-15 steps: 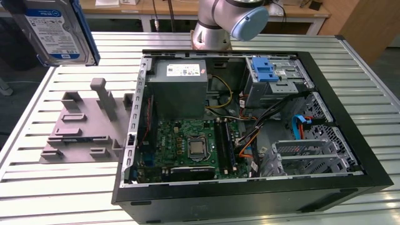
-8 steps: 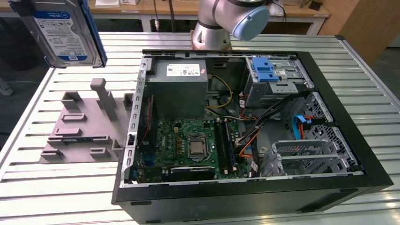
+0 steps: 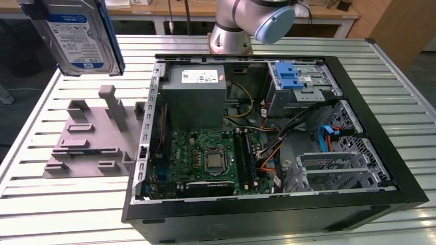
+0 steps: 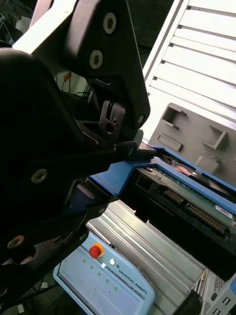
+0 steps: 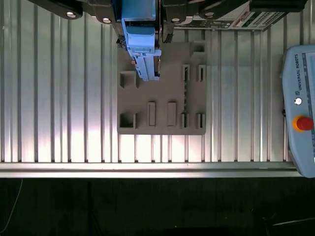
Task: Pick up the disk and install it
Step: 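Pick up the disk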
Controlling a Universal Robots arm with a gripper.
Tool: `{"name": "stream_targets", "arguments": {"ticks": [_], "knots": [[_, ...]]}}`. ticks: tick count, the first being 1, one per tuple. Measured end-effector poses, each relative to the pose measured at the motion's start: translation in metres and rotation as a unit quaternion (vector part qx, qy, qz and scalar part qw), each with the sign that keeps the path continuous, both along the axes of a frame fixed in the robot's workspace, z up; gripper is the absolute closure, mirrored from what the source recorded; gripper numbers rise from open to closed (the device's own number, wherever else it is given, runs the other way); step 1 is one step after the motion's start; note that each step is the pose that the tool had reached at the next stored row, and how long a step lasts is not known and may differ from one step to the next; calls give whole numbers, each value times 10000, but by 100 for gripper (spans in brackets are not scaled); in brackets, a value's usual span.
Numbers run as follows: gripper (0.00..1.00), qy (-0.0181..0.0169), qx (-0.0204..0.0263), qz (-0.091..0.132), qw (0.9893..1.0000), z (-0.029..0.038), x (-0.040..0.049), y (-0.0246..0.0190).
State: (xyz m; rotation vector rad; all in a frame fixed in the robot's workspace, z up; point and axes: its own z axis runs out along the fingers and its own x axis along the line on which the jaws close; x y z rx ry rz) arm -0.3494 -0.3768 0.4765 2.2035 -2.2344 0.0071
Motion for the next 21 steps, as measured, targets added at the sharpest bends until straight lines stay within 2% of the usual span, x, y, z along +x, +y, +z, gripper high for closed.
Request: {"name": "stream_targets", "arguments": {"ticks": [21], "knots": [[64, 0, 0, 1, 10000, 1, 436, -165]]}}
